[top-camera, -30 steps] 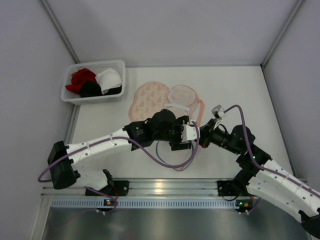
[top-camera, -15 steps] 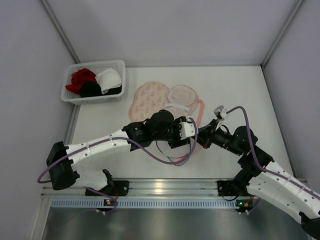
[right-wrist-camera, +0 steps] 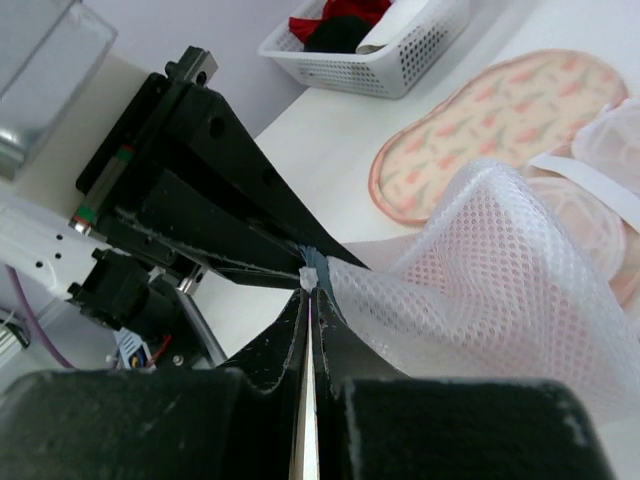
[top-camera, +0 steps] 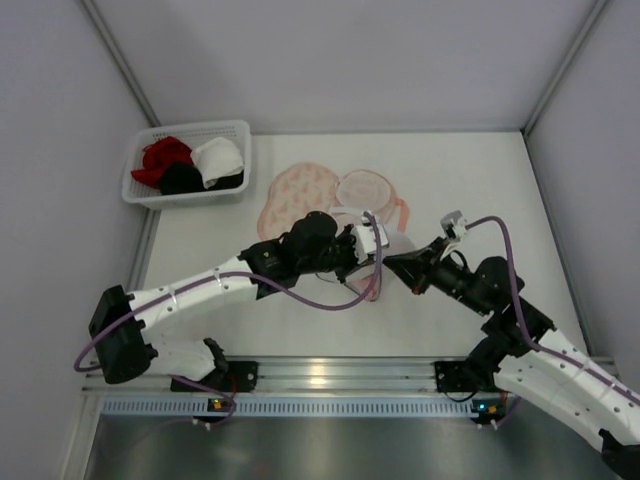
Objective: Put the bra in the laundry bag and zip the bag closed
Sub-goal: Zip the zipper on the laundry bag.
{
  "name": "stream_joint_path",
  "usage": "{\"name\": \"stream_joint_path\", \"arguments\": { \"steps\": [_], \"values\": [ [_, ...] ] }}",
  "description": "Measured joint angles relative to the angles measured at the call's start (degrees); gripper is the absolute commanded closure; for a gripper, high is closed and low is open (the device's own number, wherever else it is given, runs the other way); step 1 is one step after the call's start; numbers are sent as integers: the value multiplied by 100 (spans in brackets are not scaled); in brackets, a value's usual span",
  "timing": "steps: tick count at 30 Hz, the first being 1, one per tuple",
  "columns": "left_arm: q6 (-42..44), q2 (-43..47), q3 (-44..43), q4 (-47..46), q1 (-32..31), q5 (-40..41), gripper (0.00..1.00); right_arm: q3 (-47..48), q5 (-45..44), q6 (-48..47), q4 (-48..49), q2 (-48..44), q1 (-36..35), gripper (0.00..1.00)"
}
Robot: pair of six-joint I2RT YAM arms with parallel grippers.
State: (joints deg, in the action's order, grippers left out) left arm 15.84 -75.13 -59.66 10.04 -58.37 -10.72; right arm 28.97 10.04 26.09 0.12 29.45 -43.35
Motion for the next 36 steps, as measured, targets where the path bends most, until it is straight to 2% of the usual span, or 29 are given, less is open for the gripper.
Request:
{"name": "stream_joint_path", "arguments": {
  "steps": [4, 7, 11, 14, 16, 17, 21, 25, 28, 36],
  "values": [
    [-647, 4, 24, -264, 221, 9, 100, -11, -385, 0, -107, -245, 0, 100],
    [-1386, 2, 31, -295, 634, 153, 100, -17, -610, 4, -76, -505, 4, 100],
    [-1910, 0, 28, -297, 741, 219, 100, -125, -680, 22, -79, -503, 4, 100],
    [-2271, -26, 17, -256, 732, 348, 100, -101, -730, 129, -144, -223, 4, 75],
    [-2474, -66, -4, -223, 728, 426, 100, -81, -728, 164, -192, 31, 4, 66],
    [-2570, -76, -4, -208, 728, 444, 100, -81, -686, 179, -186, 179, 4, 59],
    [-2833, -74, 0, -175, 728, 457, 100, -103, -533, 234, -94, 457, 4, 54],
    [-2983, -4, 92, -175, 728, 461, 100, -87, -503, 568, 98, 553, 7, 36],
    [-3097, 52, 131, -175, 719, 479, 100, -131, -452, 1086, 511, 612, 9, 27],
    [-3235, 162, 313, -267, 570, 562, 100, -719, -363, 2671, 2048, 1128, 17, 28]
  ]
}}
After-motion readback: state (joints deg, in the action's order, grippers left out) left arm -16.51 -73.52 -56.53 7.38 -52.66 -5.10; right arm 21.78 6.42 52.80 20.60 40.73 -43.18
